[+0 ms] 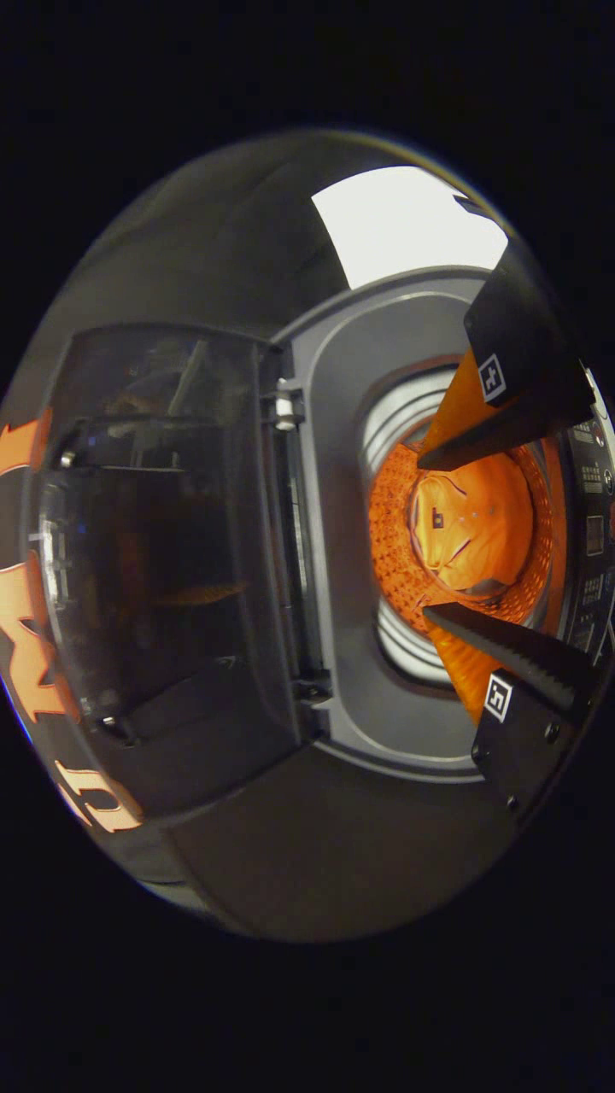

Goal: Put the clothes into the washing machine and then close the washing machine lid.

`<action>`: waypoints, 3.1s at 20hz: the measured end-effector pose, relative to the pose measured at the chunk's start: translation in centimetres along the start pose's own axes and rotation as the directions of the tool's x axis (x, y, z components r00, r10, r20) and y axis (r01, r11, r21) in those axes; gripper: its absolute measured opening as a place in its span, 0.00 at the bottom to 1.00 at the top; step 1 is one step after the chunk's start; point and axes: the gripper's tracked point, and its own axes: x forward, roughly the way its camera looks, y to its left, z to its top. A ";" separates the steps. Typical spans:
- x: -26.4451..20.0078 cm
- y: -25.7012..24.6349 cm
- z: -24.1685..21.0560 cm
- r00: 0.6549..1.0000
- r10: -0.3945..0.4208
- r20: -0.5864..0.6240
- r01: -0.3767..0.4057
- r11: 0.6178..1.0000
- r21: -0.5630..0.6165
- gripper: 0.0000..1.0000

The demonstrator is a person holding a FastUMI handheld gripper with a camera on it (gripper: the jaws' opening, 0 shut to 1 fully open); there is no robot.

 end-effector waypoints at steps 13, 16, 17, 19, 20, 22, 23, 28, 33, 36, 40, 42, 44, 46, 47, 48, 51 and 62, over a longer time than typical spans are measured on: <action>-13.2 3.7 21.2 0.888 0.104 0.448 -0.084 0.994 -0.065 0.99; -12.8 4.0 25.4 0.872 0.105 0.478 -0.086 0.994 -0.062 0.99; -12.0 4.0 26.4 0.873 0.100 0.478 -0.079 0.995 -0.064 0.98; -10.5 3.5 28.3 0.878 0.084 0.472 -0.060 0.996 -0.066 0.99; -9.6 3.4 29.1 0.882 0.077 0.465 -0.052 0.996 -0.068 0.99; -7.8 3.5 30.2 0.891 0.071 0.447 -0.041 0.996 -0.078 0.98; -6.9 3.5 30.6 0.895 0.068 0.441 -0.033 0.996 -0.085 0.99; -3.0 3.7 30.8 0.922 0.056 0.384 -0.020 0.995 -0.097 0.99; -0.1 2.5 30.9 0.939 0.022 0.343 0.007 0.996 -0.085 0.99; 1.1 1.9 30.3 0.950 0.006 0.314 0.018 0.997 -0.075 0.99; 0.9 1.7 30.4 0.943 0.008 0.333 0.024 0.996 -0.090 0.97; 0.8 1.6 30.2 0.945 0.007 0.328 0.023 0.996 -0.090 0.98; 0.5 1.7 29.9 0.944 0.008 0.329 0.023 0.996 -0.091 0.98; -0.2 1.7 29.5 0.938 0.014 0.345 0.020 0.995 -0.094 0.97; -0.7 1.7 29.2 0.935 0.016 0.354 0.019 0.995 -0.095 0.98; -1.1 1.7 28.8 0.933 0.018 0.360 0.019 0.995 -0.097 0.98; -2.4 1.6 27.5 0.927 0.017 0.375 0.024 0.994 -0.104 0.98; -6.4 1.0 21.6 0.923 0.014 0.384 0.030 0.994 -0.108 0.97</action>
